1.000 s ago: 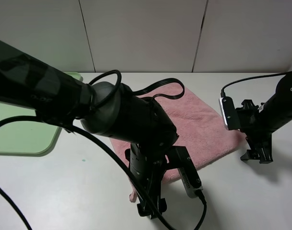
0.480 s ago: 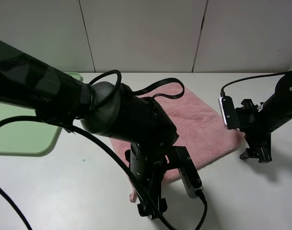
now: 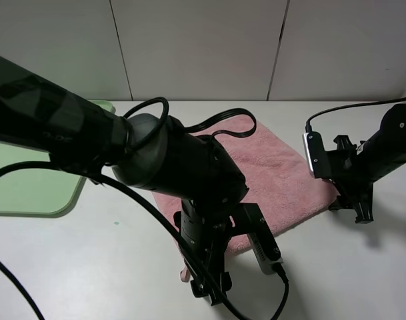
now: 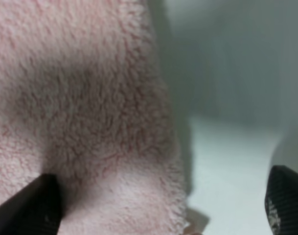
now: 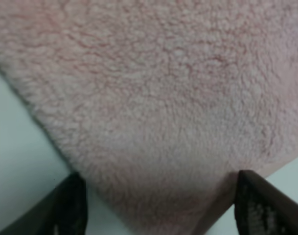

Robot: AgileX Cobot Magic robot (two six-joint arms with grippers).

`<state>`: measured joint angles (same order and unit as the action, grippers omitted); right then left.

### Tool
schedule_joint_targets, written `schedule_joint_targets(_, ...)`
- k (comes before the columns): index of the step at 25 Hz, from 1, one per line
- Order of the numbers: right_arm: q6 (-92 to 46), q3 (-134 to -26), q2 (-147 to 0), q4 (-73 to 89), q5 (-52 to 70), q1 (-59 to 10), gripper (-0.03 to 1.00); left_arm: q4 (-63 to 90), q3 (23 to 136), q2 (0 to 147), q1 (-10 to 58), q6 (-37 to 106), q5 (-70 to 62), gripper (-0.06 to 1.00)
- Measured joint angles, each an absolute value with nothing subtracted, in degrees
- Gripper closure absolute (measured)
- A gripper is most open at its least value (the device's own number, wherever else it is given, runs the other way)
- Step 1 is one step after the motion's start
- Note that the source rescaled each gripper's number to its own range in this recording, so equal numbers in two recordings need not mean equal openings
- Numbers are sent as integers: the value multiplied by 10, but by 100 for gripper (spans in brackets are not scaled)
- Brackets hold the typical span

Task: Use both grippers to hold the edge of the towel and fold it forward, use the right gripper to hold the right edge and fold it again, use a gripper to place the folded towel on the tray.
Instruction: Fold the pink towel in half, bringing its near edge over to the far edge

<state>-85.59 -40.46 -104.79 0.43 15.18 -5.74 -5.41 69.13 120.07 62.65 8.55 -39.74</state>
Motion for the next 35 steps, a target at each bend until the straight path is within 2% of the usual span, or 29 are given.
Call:
schedule_joint_targets(6, -856, -405, -1052, 29, 141, -57, 47, -54, 691, 1201, 627, 81, -397, 14)
schedule_joint_targets(11, -856, -405, -1055, 57, 136, -57, 56, -54, 691, 1201, 627, 75, -397, 15)
schedule_joint_targets(13, -856, -405, -1055, 61, 137, -57, 63, -54, 691, 1201, 627, 74, -397, 18)
schedule_joint_targets(17, -856, -405, -1057, 64, 138, -57, 80, -54, 691, 1201, 627, 72, -397, 37)
schedule_joint_targets(21, -856, -405, -1058, 64, 136, -57, 94, -54, 691, 1201, 627, 70, -397, 66)
schedule_joint_targets(24, -856, -405, -1058, 64, 136, -57, 97, -54, 691, 1201, 627, 69, -397, 86)
schedule_joint_targets(26, -856, -405, -1058, 64, 135, -57, 97, -54, 691, 1201, 627, 69, -396, 92)
schedule_joint_targets(35, -841, -405, -1058, 65, 137, -57, 97, -54, 691, 1201, 627, 69, -394, 94)
